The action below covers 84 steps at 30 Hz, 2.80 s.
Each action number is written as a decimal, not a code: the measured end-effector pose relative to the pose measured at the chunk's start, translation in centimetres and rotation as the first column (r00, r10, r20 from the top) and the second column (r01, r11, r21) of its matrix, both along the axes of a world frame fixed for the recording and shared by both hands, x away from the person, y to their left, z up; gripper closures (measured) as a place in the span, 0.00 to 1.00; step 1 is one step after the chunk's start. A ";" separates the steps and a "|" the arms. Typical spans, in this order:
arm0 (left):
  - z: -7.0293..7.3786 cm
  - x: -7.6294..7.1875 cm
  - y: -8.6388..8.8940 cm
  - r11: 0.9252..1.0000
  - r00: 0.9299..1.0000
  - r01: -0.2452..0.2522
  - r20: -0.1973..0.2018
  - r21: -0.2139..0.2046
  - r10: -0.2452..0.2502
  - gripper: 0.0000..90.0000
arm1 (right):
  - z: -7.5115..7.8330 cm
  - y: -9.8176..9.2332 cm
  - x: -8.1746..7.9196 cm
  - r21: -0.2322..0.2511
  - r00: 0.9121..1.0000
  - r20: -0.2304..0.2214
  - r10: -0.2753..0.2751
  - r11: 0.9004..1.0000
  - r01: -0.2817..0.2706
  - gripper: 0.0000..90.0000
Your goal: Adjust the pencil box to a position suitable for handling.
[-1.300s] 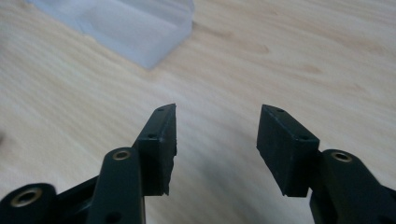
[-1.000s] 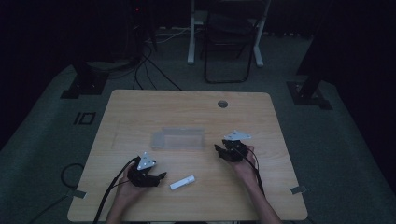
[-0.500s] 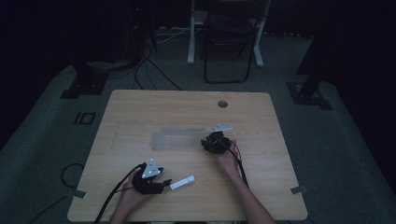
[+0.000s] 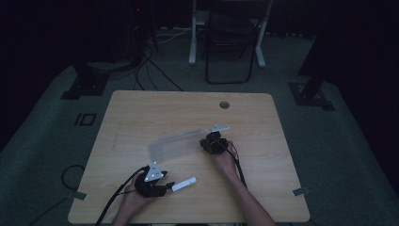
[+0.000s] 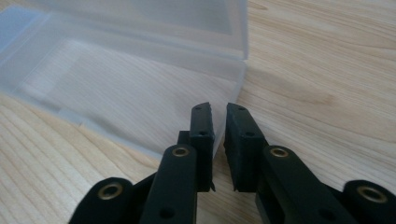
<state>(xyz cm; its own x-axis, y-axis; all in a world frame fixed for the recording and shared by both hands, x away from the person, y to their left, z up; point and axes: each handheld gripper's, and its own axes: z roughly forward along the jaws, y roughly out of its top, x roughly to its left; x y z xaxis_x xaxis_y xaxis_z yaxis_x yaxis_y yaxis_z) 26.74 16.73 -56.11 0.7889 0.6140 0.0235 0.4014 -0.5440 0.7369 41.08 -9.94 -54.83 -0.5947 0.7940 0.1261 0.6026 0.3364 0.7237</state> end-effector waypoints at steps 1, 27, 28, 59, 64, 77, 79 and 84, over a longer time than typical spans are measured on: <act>0.0 -0.1 -0.1 1.000 1.000 0.007 0.006 0.004 -0.007 0.54 | 0.0 0.2 0.0 0.000 1.000 0.000 0.006 1.000 -0.006 0.93; 0.1 -0.3 -0.5 1.000 1.000 0.024 -0.003 -0.002 -0.024 0.61 | 0.7 1.1 -0.6 -0.011 0.997 0.030 0.077 0.997 -0.077 0.83; 0.1 -0.3 -0.5 1.000 1.000 0.024 -0.003 -0.002 -0.024 0.61 | 0.7 1.1 -0.6 -0.011 0.997 0.030 0.077 0.997 -0.077 0.83; 3.1 -1.4 -0.4 0.992 0.999 0.042 0.022 -0.121 -0.040 0.55 | -1.5 -12.7 -9.7 -0.083 0.996 0.089 -0.029 0.996 0.036 0.51; 3.3 -1.6 -1.4 0.992 0.998 0.064 0.029 -0.111 -0.061 0.54 | -1.8 -13.3 -10.0 -0.071 0.994 0.102 -0.033 0.997 0.040 0.48; 2.4 -1.8 -4.2 0.994 0.994 0.101 0.035 -0.031 -0.100 0.52 | -1.9 -13.5 -10.1 -0.069 0.994 0.107 -0.032 0.997 0.040 0.43; 2.4 -1.8 -4.2 0.994 0.994 0.101 0.035 -0.031 -0.100 0.52 | -1.9 -13.5 -10.1 -0.070 0.994 0.107 -0.033 0.997 0.040 0.43; 2.1 -1.7 -4.4 0.995 0.995 0.096 0.029 -0.017 -0.095 0.52 | -1.9 -13.5 -10.0 -0.070 0.994 0.107 -0.031 0.997 0.038 0.43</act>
